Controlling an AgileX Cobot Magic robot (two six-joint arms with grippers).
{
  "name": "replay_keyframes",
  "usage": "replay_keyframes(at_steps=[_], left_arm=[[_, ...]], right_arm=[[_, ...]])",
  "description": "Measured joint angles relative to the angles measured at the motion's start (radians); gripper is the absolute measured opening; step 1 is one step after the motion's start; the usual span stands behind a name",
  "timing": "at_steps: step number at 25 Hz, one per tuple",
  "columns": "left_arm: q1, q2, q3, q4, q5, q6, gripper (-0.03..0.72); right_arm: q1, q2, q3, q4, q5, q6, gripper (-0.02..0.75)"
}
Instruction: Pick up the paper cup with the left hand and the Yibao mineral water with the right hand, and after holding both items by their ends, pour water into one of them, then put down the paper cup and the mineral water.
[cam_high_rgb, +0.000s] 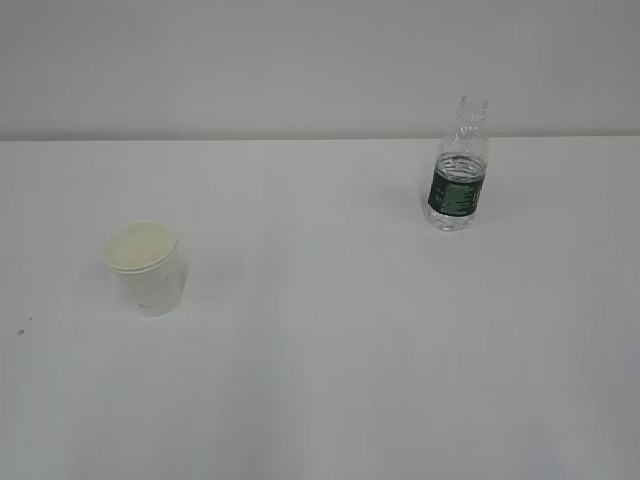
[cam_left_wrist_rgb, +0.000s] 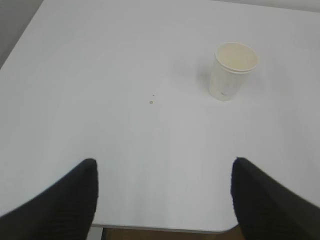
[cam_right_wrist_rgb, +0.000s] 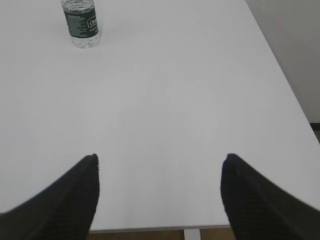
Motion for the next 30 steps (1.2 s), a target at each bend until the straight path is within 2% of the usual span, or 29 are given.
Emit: replay_keyframes(at_steps=[30], left_arm=[[0.0,0.0,0.0,0.0,0.0,0.0,0.593]], right_arm=[[0.0,0.0,0.0,0.0,0.0,0.0,0.571]])
